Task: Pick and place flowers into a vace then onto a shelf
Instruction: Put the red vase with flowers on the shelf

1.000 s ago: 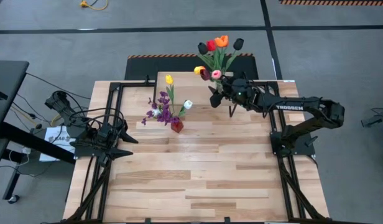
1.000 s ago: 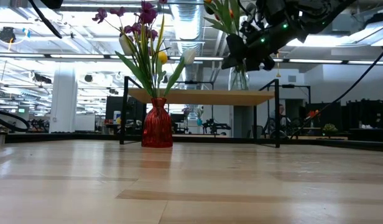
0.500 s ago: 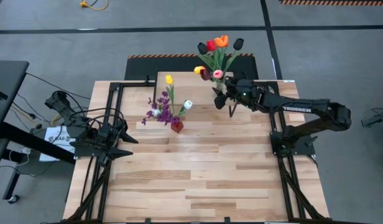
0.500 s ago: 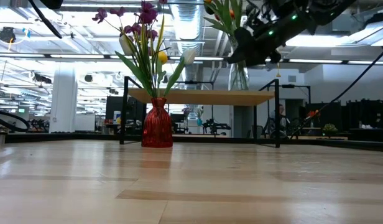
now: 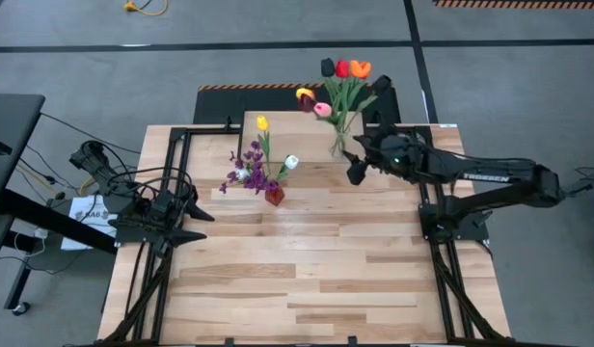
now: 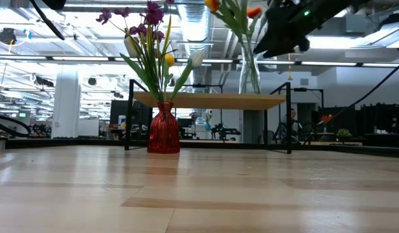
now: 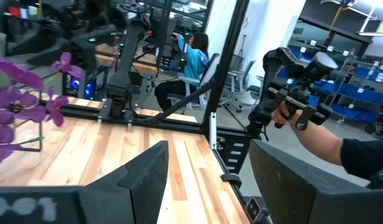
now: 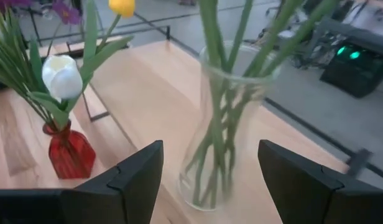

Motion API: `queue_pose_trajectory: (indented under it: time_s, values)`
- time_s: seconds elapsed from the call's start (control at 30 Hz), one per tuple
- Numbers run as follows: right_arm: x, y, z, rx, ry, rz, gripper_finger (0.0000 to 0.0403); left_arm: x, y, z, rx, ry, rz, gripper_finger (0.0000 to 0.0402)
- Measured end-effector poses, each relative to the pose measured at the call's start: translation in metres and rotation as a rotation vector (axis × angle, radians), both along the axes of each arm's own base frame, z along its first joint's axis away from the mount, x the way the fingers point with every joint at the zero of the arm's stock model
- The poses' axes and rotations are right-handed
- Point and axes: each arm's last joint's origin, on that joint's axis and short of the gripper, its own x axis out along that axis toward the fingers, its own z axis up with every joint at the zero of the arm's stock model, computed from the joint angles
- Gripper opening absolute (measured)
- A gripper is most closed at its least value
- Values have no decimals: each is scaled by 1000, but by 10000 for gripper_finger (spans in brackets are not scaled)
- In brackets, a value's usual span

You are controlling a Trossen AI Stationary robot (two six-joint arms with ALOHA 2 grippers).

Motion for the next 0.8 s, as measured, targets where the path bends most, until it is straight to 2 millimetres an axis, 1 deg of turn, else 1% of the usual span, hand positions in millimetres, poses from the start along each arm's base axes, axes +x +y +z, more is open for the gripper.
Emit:
queue_pose_trajectory:
  time_s: [0.13,0.23,0.33,0.5,0.6,0.7,0.8]
  values:
    - [-15,14,8,-17,-2,-46,256,0,1,0,3,0,23,215]
    - [-28,28,14,-1,-43,-61,256,0,1,0,12,-2,24,215]
    - [-39,46,19,50,-98,-19,255,0,1,0,23,-3,48,215]
    - [-48,84,22,142,-153,143,255,3,0,-2,42,10,78,215]
    - [-52,105,22,177,-176,205,255,10,-7,-7,74,49,71,215]
    - [-57,125,18,174,-207,170,255,20,-21,-16,99,117,61,211]
    - [-66,141,12,170,-237,127,255,28,-36,-28,116,184,118,204]
